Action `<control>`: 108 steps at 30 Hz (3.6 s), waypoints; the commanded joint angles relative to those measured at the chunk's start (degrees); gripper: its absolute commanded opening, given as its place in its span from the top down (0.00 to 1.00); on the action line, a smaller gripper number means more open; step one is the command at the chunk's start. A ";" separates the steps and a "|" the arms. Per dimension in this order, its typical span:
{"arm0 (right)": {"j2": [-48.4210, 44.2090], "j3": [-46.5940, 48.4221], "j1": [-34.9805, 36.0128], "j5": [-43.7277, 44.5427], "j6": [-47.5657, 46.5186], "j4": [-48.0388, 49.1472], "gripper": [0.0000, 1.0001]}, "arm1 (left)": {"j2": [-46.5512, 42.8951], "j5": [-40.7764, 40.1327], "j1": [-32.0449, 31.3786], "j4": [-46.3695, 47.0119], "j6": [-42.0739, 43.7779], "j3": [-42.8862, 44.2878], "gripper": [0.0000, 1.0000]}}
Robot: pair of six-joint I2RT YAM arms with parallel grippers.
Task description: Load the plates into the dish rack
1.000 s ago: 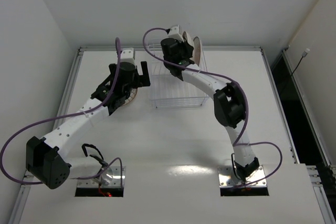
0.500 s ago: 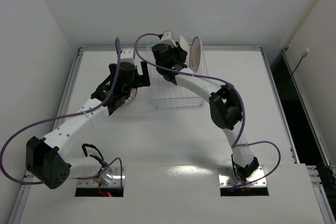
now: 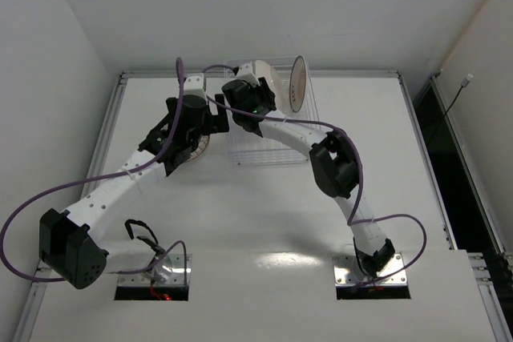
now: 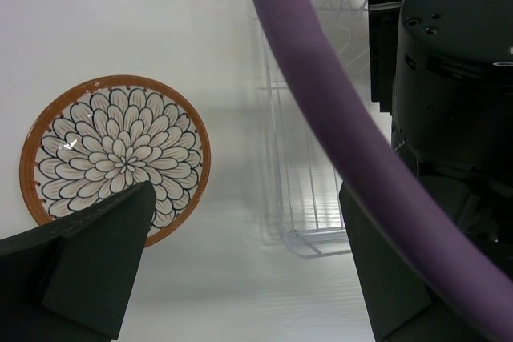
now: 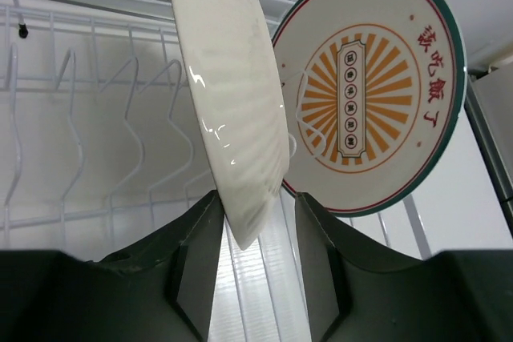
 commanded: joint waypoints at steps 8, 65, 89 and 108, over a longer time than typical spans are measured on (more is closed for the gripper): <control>-4.91 0.74 -3.19 -4.16 7.01 -0.75 0.59 | -2.03 0.12 -0.30 1.33 -0.95 2.21 0.00; -33.11 -27.42 -11.72 -45.55 24.51 10.12 0.34 | 1.13 -8.67 -0.30 1.34 -1.39 0.54 0.00; -69.60 -61.30 -13.92 -51.71 19.50 17.70 0.18 | 29.08 -6.55 0.22 -10.98 11.61 7.93 0.02; -73.02 -65.35 -19.45 -54.97 18.35 17.18 0.16 | 36.71 -1.55 8.13 -10.97 13.28 7.22 0.12</control>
